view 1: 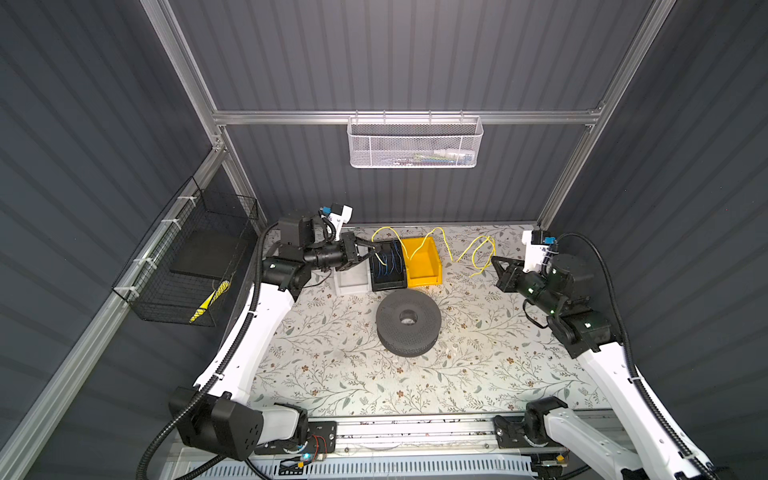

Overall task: Wrap the cables
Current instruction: 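Pull the grippers apart, stretching the yellow cable between them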

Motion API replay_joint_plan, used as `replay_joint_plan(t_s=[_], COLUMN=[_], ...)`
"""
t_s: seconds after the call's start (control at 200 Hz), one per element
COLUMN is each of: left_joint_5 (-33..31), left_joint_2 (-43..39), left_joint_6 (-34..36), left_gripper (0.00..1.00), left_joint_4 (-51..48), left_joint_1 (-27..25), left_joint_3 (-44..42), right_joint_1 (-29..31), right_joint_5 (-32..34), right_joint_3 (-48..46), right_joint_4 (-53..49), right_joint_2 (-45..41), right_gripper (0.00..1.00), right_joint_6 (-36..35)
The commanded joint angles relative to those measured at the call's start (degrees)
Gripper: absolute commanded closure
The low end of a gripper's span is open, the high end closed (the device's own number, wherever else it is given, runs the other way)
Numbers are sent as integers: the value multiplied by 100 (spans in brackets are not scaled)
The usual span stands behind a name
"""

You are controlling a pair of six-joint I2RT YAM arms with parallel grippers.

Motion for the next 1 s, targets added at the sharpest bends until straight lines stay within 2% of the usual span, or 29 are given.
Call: replay_joint_plan(t_s=[0.0,0.175,0.39,0.46,0.525,0.59,0.685,0.84,0.995], left_joint_5=[-1331,-2973,-3413,-3491,-3785,-4340,-5022,-5236,-5432], left_joint_2=[-189,-363,-183,-125,-87,-61,68,198,550], left_joint_6=[300,669,854,998,1124,1209,1333,1424,1555], left_gripper=[100,100,100,100,100,100,100,100,100], left_joint_4=[-613,-1273,-1689,-1891,-2190,-2552,-3063,-3175,-3493], left_joint_1=[117,161,202,215,215,223,237,241,240], left_joint_3=[280,752,1344,1523,1662,1739,1877,1988,2580], right_joint_1=[-344,-1163,-2123,-2587,-2938,-3180,-3338,-3368,-3466], right_joint_5=[576,800,1078,859,633,492,316,383,642], right_joint_3=[146,184,-264,-501,-690,-752,-679,-662,-810], right_joint_4=[-889,-1447,-1362,-1163,-920,-773,-728,-713,-715], right_joint_2=[-149,-70,33,41,84,215,381,522,561], right_gripper=[100,100,100,100,100,100,100,100,100], right_joint_6=[-225,-256,-135,85,260,373,409,378,172])
